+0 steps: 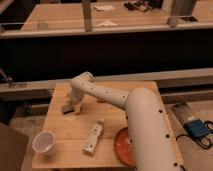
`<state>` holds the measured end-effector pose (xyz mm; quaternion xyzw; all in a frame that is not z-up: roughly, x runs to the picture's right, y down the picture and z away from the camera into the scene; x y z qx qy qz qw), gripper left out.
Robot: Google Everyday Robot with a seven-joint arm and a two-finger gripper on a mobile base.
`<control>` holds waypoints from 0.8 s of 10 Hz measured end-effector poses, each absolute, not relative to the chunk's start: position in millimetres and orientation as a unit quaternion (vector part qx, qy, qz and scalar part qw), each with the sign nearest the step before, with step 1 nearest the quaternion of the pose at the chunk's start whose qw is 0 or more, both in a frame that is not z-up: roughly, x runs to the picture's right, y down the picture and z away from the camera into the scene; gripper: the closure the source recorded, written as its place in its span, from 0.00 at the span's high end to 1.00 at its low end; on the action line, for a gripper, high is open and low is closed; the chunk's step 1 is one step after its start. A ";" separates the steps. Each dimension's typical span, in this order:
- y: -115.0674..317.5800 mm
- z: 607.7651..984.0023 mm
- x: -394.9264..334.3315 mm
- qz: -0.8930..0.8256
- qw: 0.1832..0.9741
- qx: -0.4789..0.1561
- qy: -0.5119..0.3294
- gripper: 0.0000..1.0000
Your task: Place the eraser in the ceramic cup
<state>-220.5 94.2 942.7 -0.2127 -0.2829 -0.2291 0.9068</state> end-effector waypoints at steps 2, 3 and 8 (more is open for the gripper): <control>95.1 943.8 -220.0 -0.232 0.907 -0.213 -0.281 0.36; 95.2 944.3 -219.3 -0.231 0.907 -0.213 -0.281 0.37; 91.3 937.2 -214.7 -0.242 0.905 -0.217 -0.274 0.01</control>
